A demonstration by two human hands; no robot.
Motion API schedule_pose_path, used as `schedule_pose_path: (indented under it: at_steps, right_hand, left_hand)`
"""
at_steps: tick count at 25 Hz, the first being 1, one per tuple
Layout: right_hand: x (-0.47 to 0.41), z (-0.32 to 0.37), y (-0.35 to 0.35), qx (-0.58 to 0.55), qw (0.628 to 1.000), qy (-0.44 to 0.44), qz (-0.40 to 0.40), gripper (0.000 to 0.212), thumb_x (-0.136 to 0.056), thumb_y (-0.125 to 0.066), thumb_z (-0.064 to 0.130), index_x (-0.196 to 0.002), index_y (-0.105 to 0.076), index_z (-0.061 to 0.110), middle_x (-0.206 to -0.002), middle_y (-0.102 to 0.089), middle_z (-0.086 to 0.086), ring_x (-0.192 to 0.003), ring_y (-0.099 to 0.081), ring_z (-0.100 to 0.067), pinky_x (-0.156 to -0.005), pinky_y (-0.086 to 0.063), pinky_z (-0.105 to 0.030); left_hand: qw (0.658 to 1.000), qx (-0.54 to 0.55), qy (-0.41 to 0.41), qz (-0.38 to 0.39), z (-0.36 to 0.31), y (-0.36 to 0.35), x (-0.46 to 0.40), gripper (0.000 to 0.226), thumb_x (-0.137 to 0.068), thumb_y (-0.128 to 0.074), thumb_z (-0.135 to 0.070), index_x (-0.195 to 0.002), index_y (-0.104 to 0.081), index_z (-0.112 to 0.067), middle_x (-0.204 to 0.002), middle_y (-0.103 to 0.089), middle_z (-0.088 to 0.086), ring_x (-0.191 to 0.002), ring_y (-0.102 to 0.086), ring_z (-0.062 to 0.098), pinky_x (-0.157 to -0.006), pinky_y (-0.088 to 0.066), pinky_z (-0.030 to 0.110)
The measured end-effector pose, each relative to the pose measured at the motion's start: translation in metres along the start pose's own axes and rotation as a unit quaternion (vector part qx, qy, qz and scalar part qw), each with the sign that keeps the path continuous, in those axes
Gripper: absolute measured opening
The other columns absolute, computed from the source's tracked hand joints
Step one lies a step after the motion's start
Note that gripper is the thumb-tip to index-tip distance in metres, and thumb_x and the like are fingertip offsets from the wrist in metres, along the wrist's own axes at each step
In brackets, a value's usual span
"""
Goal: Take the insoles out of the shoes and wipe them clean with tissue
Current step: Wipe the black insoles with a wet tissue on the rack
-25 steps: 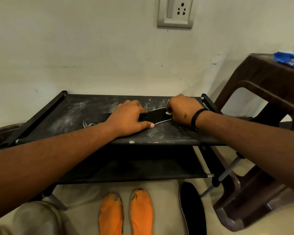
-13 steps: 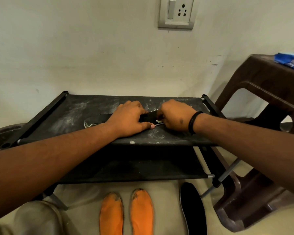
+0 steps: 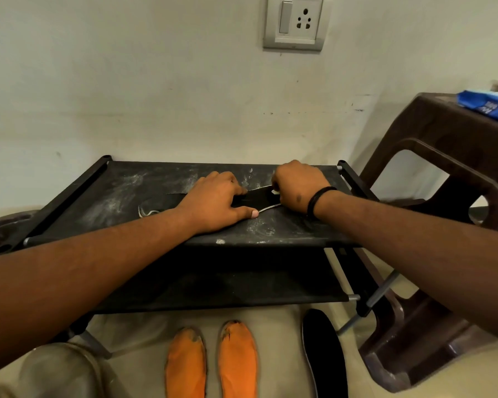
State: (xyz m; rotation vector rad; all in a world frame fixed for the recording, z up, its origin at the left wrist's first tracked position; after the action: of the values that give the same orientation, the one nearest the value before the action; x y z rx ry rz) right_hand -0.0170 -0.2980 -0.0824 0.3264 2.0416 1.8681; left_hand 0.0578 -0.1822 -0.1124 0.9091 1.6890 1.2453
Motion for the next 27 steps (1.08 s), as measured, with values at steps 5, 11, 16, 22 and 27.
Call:
schedule_pose_path:
  at_steps: [5, 11, 16, 22, 27]
  right_hand:
    - [0.001, 0.007, -0.005, -0.044, 0.998, 0.035, 0.021, 0.024, -0.090, -0.059, 0.012, -0.105, -0.074, 0.022, -0.106, -0.069, -0.006, -0.090, -0.066, -0.027, -0.079, -0.057, -0.040]
    - [0.002, 0.014, -0.009, -0.062, 0.996, 0.061, 0.027, 0.025, -0.091, -0.057, 0.010, -0.106, -0.075, 0.021, -0.109, -0.070, -0.005, -0.094, -0.065, -0.025, -0.080, -0.056, -0.037]
    - [-0.006, -0.004, -0.004, -0.043, 0.999, -0.026, -0.019, 0.024, -0.089, -0.062, 0.012, -0.109, -0.072, 0.018, -0.109, -0.069, -0.010, -0.093, -0.066, -0.030, -0.081, -0.058, -0.042]
    - [-0.008, 0.005, -0.005, -0.054, 0.998, 0.008, -0.013, 0.023, -0.090, -0.060, 0.013, -0.108, -0.073, 0.021, -0.107, -0.070, -0.006, -0.092, -0.067, -0.027, -0.080, -0.058, -0.042]
    - [-0.003, 0.016, -0.011, -0.054, 0.996, 0.067, 0.012, 0.024, -0.093, -0.058, 0.014, -0.109, -0.073, 0.021, -0.109, -0.069, -0.002, -0.094, -0.065, -0.023, -0.075, -0.053, -0.033]
  left_hand:
    - [1.000, 0.004, 0.000, 0.001, 0.000, 0.000, 0.000, 0.061, -0.086, -0.059, -0.067, -0.133, -0.064, -0.028, -0.123, -0.058, -0.001, -0.114, -0.050, 0.021, -0.097, -0.045, 0.043]
    - [1.000, 0.005, 0.000, 0.002, 0.000, 0.000, 0.001, 0.059, -0.087, -0.060, -0.066, -0.131, -0.065, -0.028, -0.122, -0.058, -0.001, -0.113, -0.050, 0.021, -0.096, -0.045, 0.043]
    - [1.000, 0.007, 0.004, 0.002, 0.000, 0.000, 0.000, 0.061, -0.087, -0.060, -0.066, -0.134, -0.064, -0.027, -0.124, -0.058, 0.000, -0.116, -0.050, 0.023, -0.099, -0.044, 0.045]
    - [1.000, 0.011, 0.002, 0.002, -0.001, 0.000, 0.000, 0.060, -0.087, -0.060, -0.066, -0.132, -0.065, -0.028, -0.123, -0.058, -0.001, -0.115, -0.050, 0.022, -0.098, -0.045, 0.044]
    - [1.000, 0.011, 0.002, -0.001, 0.000, 0.000, 0.000, 0.059, -0.086, -0.060, -0.066, -0.131, -0.066, -0.028, -0.123, -0.058, -0.002, -0.115, -0.050, 0.020, -0.098, -0.043, 0.041]
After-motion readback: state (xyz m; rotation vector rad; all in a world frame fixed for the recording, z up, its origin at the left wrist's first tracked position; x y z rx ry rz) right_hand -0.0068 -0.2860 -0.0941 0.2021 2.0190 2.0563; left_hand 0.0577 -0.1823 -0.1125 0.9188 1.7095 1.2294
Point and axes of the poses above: each hand's wrist, its own x-axis away from the middle knuckle, its own y-axis out of the back of the hand, z = x × y, the point moved 8 cm from there along -x, towards the middle knuckle
